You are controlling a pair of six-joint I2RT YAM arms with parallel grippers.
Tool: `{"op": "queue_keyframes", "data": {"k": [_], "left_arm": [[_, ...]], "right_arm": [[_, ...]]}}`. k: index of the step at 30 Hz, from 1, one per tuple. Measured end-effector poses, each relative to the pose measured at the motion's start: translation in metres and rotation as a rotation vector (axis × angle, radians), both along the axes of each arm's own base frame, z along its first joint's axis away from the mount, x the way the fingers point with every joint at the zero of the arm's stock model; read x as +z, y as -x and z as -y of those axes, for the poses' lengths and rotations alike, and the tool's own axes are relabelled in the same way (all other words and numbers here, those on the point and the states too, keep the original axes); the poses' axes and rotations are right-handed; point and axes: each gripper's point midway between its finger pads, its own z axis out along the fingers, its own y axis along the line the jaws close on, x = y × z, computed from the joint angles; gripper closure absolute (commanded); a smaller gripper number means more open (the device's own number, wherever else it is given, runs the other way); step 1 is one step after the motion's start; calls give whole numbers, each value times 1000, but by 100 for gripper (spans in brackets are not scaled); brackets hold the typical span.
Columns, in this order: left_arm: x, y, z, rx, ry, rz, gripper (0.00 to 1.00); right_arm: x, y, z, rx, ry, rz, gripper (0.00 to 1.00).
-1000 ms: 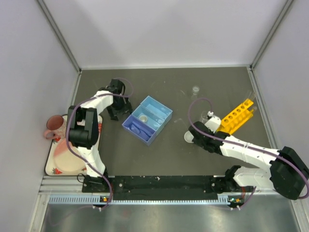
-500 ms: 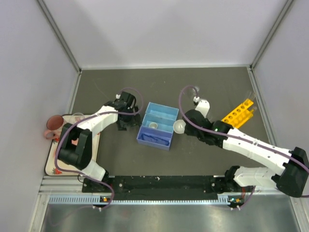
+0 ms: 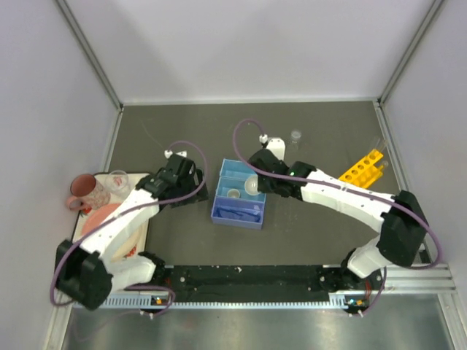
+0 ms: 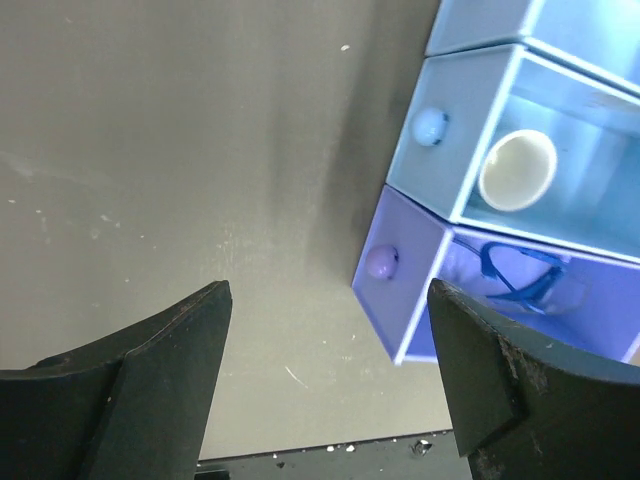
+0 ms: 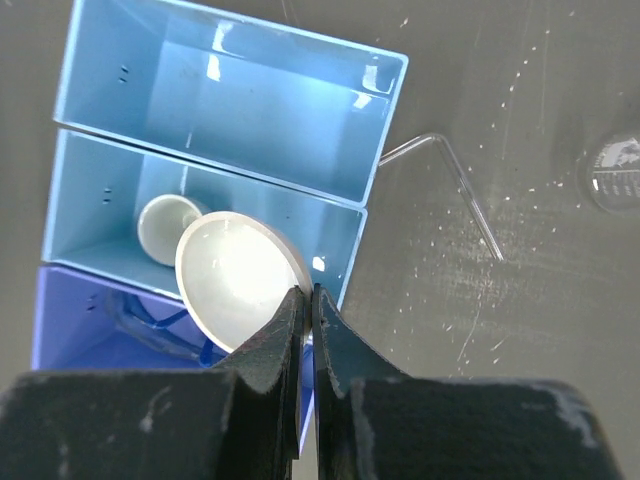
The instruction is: Organize the chemistry lab equipment
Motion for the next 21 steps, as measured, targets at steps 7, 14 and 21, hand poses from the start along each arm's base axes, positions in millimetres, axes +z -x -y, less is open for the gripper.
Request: {"op": "queue_keyframes", "data": {"k": [7,14,21], "left_arm": [[52,15,-20,4,14,177,15],[75,27,-31,-4,23,264,14],[76,33,-34,-12,18,264,14]], "right_arm": [[-27,-6,-12,21,58,-59,100],[-45,-7,-17,29,81,-97,100],[-58,-7,-17,28,103,-117,100]]}}
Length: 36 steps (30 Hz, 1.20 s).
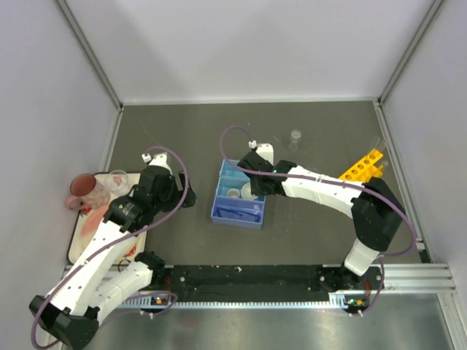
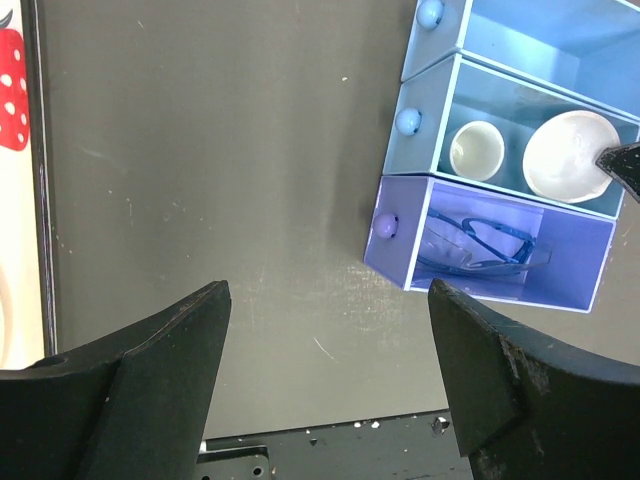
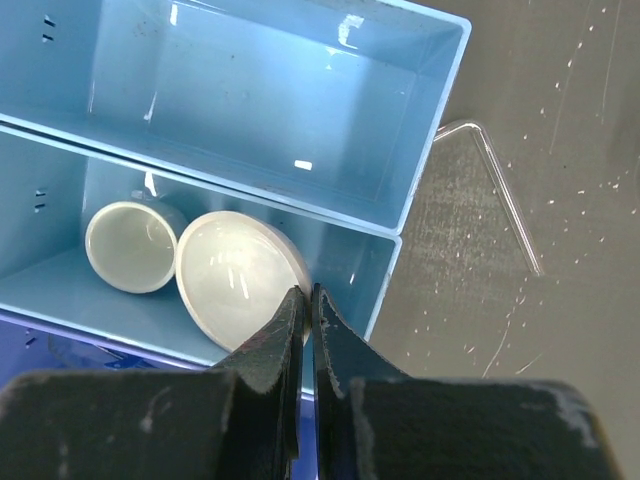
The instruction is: Organize the chemistry lab equipment
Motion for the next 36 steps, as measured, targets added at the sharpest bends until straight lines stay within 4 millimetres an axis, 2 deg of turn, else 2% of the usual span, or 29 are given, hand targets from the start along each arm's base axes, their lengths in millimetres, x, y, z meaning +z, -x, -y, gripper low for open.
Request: {"op": "queue_keyframes", "data": {"k": [5,13,18,21,26,30,36], "left_arm": [[2,1,0,-3,2,7,14],[3,2,-2,-12,-6,18,14],[3,2,-2,-15,-7,19,14],[3,2,-2,-15,-8,19,14],[2,2,-2,-16,-9,18,14],[1,2,-2,-18,-13,15,14],[1,2,-2,-22,-16,19,14]], "right_arm": [[-6,-2,1,-5,11,-8,100],[-33,-2,5,-13,67,-55,100],[-40,-4,4,-13,72,-59,99],[-44,-5,3,-13,75,-60,81],[-48,-5,3,-12,86,-67,71],[-44,-6,4,-9,108,-72,70],[-23,-15,4,-16,128,-36,70]]}}
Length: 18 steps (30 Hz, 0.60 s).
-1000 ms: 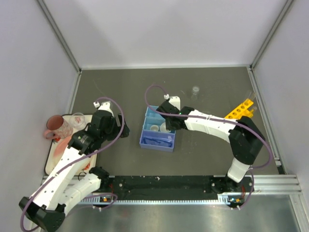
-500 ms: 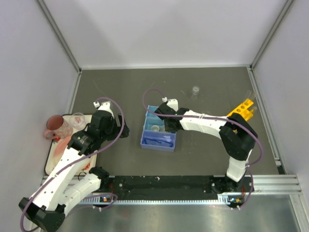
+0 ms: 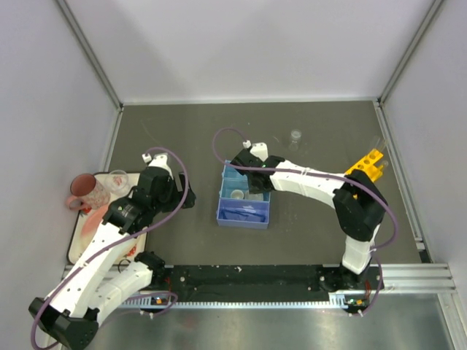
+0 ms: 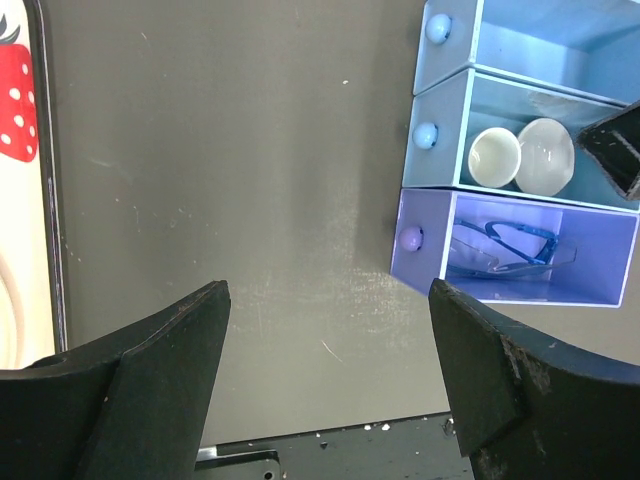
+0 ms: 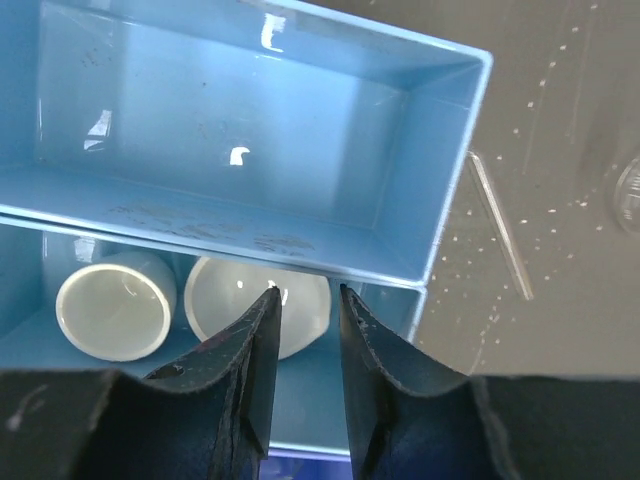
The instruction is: Organize the chemistry lab equipment
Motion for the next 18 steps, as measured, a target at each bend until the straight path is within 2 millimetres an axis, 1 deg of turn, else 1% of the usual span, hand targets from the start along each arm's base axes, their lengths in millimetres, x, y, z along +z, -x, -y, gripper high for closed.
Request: {"op": "queue_keyframes", "data": {"k": [3,6,9,11,13,14,15,16,17,18], "left_arm": [[-2,0,0,-3,-5,-2,14],[-7,1,-1,-6,-13,-12,14],[-9,2,-1,-8,-17,-16,13],[-9,2,-1,-12,-16,-16,12],[-8,3,1,-23,-10,-16,8],[-8,5,2,-34,-3,-15,6],[-6,6,3,-45,1,-11,5],[-5,7,5,-59,10,-7,4],[-3,8,6,-69,16,-2,2],[-1,10,8,-85,26,5,2]], "right_arm": [[10,0,5,1,14,12,70],[27,2,12,-1,16,36,70],[54,2,22,-5,1,81,69],[76,0,29,-15,-28,117,68],[95,-3,41,-35,-53,149,67],[101,-6,47,-47,-61,159,66],[108,-9,55,-65,-72,171,62],[114,-14,66,-91,-80,182,56],[118,-19,75,-116,-84,190,52],[121,-25,86,-145,-84,196,51]]}}
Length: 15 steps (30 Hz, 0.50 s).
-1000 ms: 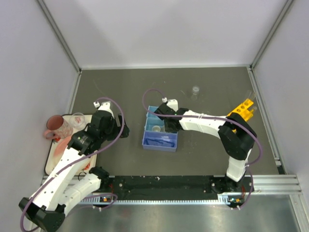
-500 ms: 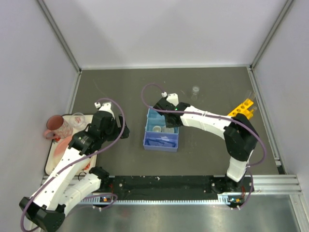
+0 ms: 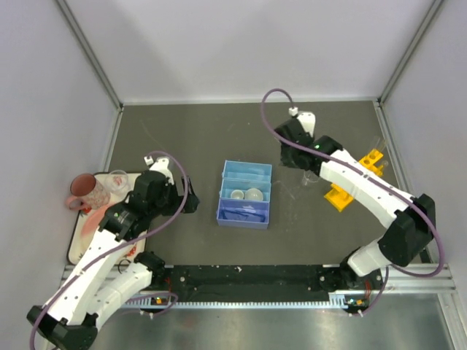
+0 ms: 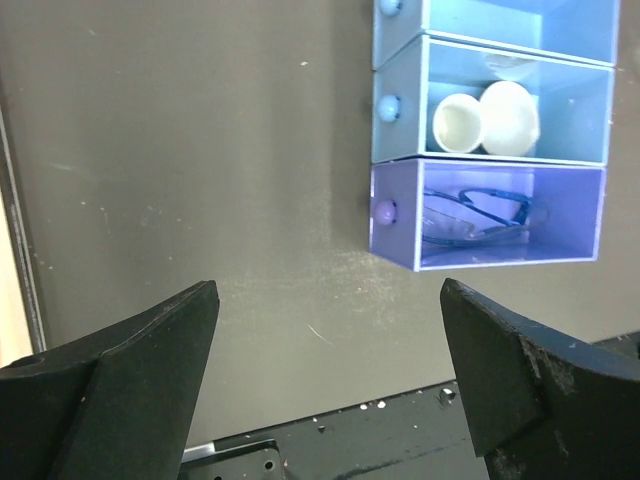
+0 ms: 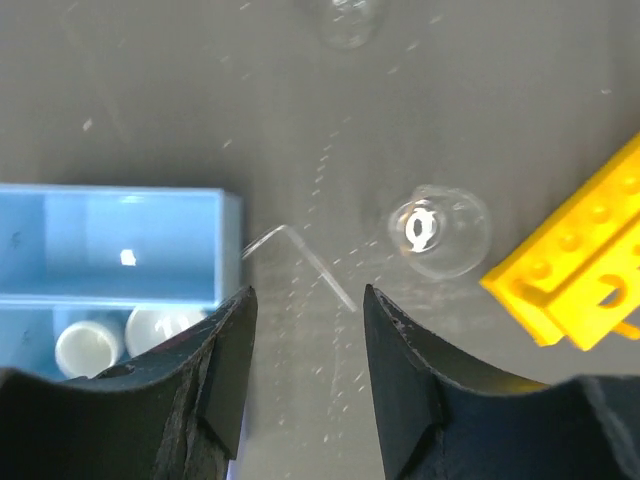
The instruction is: Organize the chemistry lab equipment
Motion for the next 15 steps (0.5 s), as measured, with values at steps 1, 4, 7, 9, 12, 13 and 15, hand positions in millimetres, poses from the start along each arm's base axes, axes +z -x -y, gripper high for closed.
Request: {"op": "queue_keyframes", "data": {"k": [1,4,7,9,12,13,15], "left_arm": [[3,2,1,-11,8,10,2],[10,7,5,-50,38,34,2],[16,11,8,-74,58,55,1],[19,13,9,-86,68,67,1],[23,16,9,-98,78,86,1],[25,17,9,-102,81,93,1],[28,19,9,-109,87,107,1]], "right_arm": [[2,-6,11,-30,-1,4,51],[1,-20,40,-100,12,-1,49],[-3,-30,61,-151,18,-17,47],[-9,-38,68,-171,20,-37,46],[-17,-55,77,-203,16,-59,40],[-20,-61,80,-216,15,-67,39],[-25,-73,84,-231,9,-81,38]]}}
